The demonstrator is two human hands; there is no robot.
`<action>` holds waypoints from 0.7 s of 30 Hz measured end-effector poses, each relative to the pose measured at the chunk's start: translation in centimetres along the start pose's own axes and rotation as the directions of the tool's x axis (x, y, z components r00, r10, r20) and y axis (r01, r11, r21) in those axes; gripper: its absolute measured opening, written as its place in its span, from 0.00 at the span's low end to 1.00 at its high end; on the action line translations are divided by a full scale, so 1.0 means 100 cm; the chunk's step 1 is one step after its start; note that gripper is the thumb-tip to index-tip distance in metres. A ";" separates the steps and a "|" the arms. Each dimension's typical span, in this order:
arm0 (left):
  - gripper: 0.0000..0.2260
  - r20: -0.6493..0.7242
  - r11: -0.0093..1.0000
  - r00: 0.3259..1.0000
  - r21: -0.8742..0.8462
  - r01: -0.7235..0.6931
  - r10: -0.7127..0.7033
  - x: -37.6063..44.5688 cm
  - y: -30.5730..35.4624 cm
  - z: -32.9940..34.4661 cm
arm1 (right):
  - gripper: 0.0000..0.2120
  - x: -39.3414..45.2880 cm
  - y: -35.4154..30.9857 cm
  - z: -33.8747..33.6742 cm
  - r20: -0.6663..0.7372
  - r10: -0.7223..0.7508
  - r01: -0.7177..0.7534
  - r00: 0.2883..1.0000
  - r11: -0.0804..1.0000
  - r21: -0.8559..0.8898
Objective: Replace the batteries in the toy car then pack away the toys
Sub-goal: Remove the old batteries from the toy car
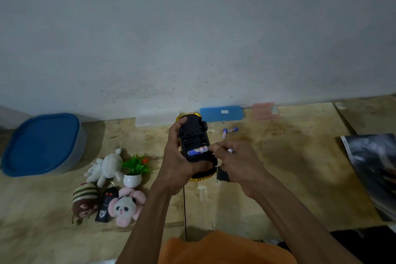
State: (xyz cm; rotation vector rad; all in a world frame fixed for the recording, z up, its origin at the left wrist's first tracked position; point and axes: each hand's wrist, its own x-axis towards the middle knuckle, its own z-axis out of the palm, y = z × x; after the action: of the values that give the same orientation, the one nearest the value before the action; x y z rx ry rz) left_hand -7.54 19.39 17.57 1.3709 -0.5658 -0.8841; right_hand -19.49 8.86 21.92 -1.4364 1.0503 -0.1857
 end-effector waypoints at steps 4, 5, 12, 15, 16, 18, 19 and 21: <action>0.50 -0.007 1.000 1.000 -0.007 0.022 -0.022 -0.001 -0.002 0.000 | 0.06 0.002 0.006 0.003 -0.044 -0.087 0.085 0.995 0.996 -0.033; 0.50 -0.005 1.000 1.000 -0.012 0.023 -0.023 -0.001 -0.002 0.001 | 0.05 0.002 0.008 0.004 -0.062 -0.116 0.112 0.991 0.992 -0.066; 0.48 0.028 0.999 0.999 -0.015 0.030 -0.029 0.000 0.002 0.004 | 0.06 0.002 0.008 0.011 -0.136 -0.229 0.228 0.964 0.973 -0.022; 0.48 0.036 0.999 0.999 -0.005 0.039 -0.039 -0.002 0.002 0.007 | 0.06 0.010 0.008 0.012 -0.149 -0.231 0.228 0.961 0.973 -0.038; 0.48 0.042 0.999 0.998 -0.002 0.041 -0.041 -0.002 0.002 0.008 | 0.06 0.013 0.008 0.012 -0.144 -0.234 0.228 0.962 0.972 -0.058; 0.48 0.049 0.999 0.998 0.004 0.040 -0.040 -0.003 0.000 0.010 | 0.07 0.016 0.009 0.011 -0.138 -0.243 0.228 0.960 0.967 -0.114; 0.48 0.049 0.999 0.998 0.006 0.037 -0.037 -0.004 0.000 0.010 | 0.07 0.017 0.010 0.011 -0.141 -0.254 0.233 0.957 0.961 -0.150; 0.48 0.050 0.999 0.998 0.009 0.033 -0.033 -0.004 -0.001 0.011 | 0.07 0.019 0.011 0.013 -0.153 -0.266 0.232 0.952 0.950 -0.207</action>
State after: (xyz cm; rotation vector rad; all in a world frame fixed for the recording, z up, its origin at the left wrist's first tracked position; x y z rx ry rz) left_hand -8.67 19.07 17.66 1.3720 -0.5871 -0.9457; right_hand -18.04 8.77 19.83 -1.7490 1.0486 -0.4152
